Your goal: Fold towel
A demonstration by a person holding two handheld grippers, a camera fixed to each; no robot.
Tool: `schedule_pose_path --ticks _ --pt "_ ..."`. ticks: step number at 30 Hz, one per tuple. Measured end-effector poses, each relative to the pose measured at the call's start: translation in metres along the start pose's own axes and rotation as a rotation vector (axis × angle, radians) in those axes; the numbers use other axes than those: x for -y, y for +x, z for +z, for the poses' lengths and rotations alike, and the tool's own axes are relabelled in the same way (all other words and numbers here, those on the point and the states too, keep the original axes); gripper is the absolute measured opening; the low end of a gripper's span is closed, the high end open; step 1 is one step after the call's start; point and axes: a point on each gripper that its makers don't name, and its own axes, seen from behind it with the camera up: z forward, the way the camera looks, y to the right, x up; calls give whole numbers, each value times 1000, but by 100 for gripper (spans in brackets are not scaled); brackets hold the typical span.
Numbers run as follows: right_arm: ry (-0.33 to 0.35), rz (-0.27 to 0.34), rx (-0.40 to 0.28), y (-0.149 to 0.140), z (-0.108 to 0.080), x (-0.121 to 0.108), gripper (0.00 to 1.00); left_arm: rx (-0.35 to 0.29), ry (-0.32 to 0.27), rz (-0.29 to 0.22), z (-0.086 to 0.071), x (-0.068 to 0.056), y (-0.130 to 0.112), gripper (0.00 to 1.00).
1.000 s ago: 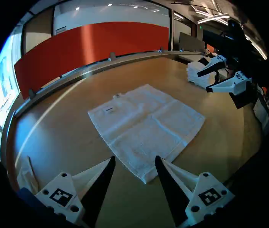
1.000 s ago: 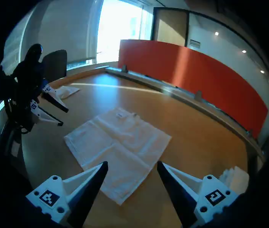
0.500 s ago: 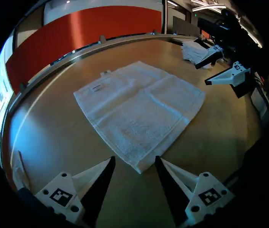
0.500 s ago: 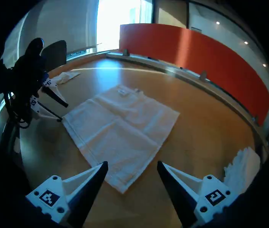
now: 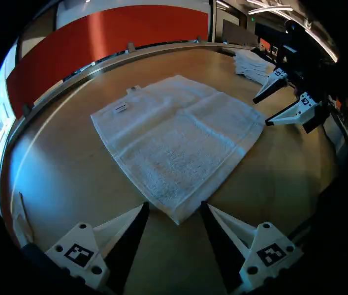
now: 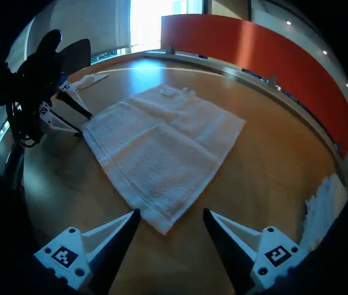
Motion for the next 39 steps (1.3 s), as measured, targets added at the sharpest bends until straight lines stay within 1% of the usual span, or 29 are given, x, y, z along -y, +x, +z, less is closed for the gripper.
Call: schedule_pose_path --ticks 2,10,16,19,23,24,28,31,33,35,39 --pt "4 -1 4 -2 1 1 95 -3 2 -11 0 0 -1 76" --pt "16 -4 15 -7 2 1 85 0 5 -11 -1 0 -1 76" --pt "30 2 16 -8 3 5 73 -2 9 -15 0 0 -1 76" --pt "32 5 17 -7 3 5 63 -4 12 -19 -1 0 -2 76" --pt "35 6 19 -7 3 5 52 3 16 -26 -2 -1 -3 72" --pt "35 7 19 -7 3 5 49 5 17 -26 -2 -1 -3 69" --pt "40 11 21 -7 3 7 45 10 19 -26 -2 -3 -3 59" --pt "44 15 23 -6 3 8 39 12 24 -32 -1 -3 -3 50" --pt "47 17 23 -6 4 9 32 14 31 -38 -1 -3 -3 42" --pt "51 17 24 -6 4 11 26 16 42 -45 -1 -1 -3 26" --pt "63 15 24 -5 4 16 18 22 47 -57 -2 -2 -2 20"
